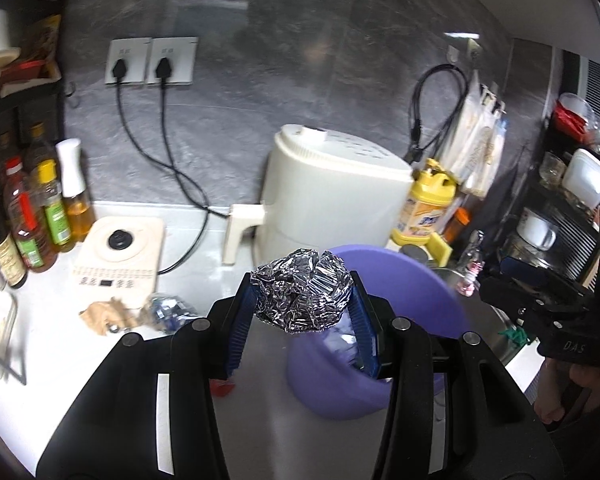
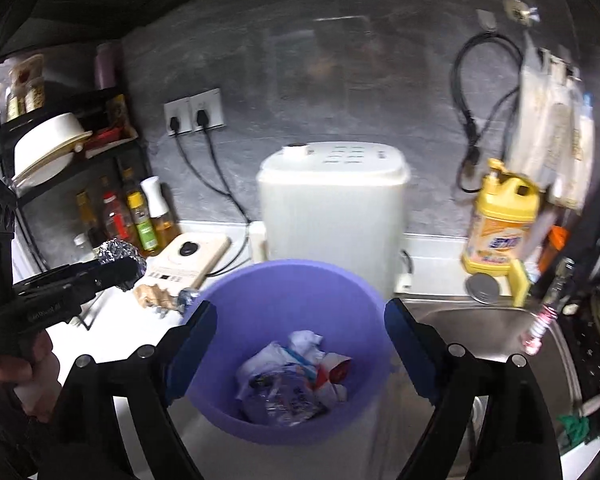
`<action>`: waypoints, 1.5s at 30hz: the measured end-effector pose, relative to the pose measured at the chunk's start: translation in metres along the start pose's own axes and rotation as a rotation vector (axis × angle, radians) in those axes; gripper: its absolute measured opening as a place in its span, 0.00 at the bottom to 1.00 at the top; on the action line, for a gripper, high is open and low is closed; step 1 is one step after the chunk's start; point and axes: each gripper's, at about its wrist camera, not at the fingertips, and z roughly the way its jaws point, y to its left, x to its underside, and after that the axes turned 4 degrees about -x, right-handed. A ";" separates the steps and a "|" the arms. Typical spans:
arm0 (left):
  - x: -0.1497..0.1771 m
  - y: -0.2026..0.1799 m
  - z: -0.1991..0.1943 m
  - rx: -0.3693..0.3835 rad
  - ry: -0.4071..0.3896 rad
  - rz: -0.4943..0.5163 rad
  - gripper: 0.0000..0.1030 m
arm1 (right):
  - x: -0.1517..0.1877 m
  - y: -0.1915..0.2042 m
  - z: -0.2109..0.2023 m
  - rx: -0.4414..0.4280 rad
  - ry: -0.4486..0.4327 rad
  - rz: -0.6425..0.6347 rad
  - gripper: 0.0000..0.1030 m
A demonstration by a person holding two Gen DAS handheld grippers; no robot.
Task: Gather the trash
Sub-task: 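Carry both items over the purple bucket and open both tools, then move both open tools back toward the remaining trash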
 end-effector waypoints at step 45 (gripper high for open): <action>-0.019 0.003 0.020 0.083 0.027 0.109 0.93 | 0.013 0.016 -0.010 0.116 -0.013 0.132 0.92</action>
